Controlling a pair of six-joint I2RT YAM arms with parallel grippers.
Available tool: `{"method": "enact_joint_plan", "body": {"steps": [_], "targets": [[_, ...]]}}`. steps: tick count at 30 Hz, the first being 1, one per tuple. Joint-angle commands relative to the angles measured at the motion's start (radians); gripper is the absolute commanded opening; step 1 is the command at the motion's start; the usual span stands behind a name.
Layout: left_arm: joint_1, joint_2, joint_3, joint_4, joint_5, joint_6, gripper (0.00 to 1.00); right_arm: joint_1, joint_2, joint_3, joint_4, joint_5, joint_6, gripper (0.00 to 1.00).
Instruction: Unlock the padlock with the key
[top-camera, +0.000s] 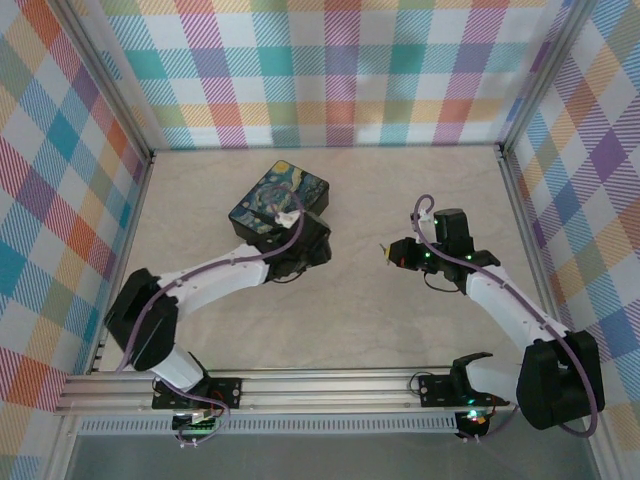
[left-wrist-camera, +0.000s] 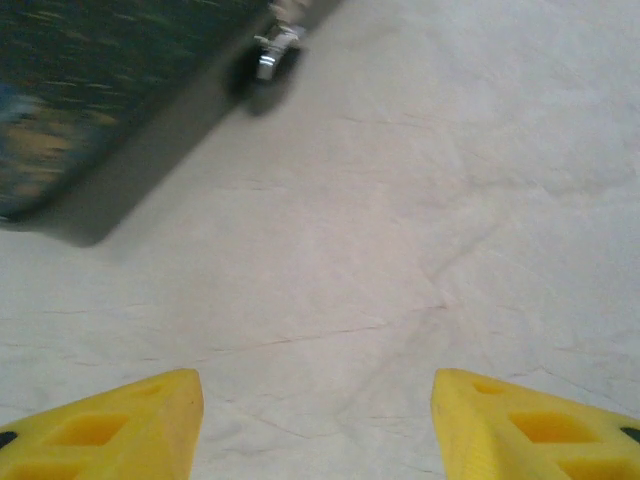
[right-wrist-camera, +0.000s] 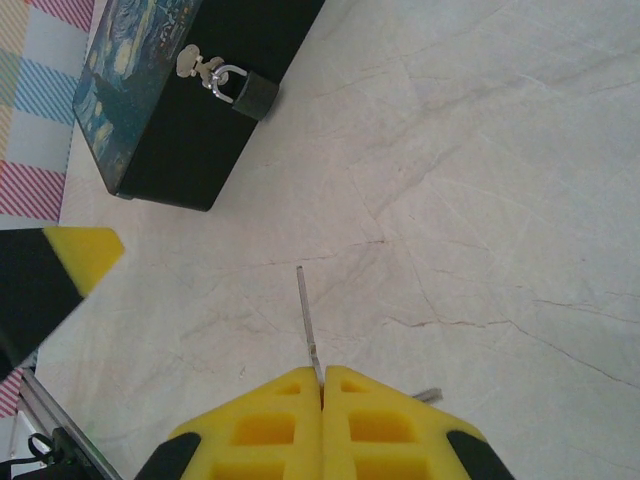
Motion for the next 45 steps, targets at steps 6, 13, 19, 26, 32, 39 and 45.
{"method": "enact_joint_plan", "body": {"steps": [6, 13, 19, 26, 32, 39, 45], "targets": [[0.004, 0.252, 0.176, -0.051, -0.279, -0.097, 0.63, -0.002, -0.01, 0.006, 0.024, -0.048, 0.017, 0.04], [0.041, 0.221, 0.112, -0.065, -0.408, -0.097, 0.62, -0.002, -0.009, -0.014, 0.044, -0.075, 0.017, 0.04], [0.145, 0.094, -0.03, 0.004, -0.445, -0.051, 0.62, 0.002, 0.019, -0.037, 0.081, -0.092, 0.026, 0.04], [0.21, 0.021, -0.089, 0.073, -0.373, 0.007, 0.62, 0.009, 0.024, -0.032, 0.088, -0.094, 0.031, 0.04], [0.147, 0.162, 0.014, 0.023, -0.314, 0.03, 0.69, 0.011, 0.03, -0.018, 0.078, -0.095, 0.029, 0.04], [0.135, 0.322, 0.15, -0.017, -0.329, -0.012, 0.73, 0.017, 0.023, -0.008, 0.063, -0.099, 0.025, 0.05], [0.144, 0.418, 0.258, -0.066, -0.398, -0.047, 0.73, 0.029, 0.026, -0.004, 0.061, -0.102, 0.024, 0.05]]}}
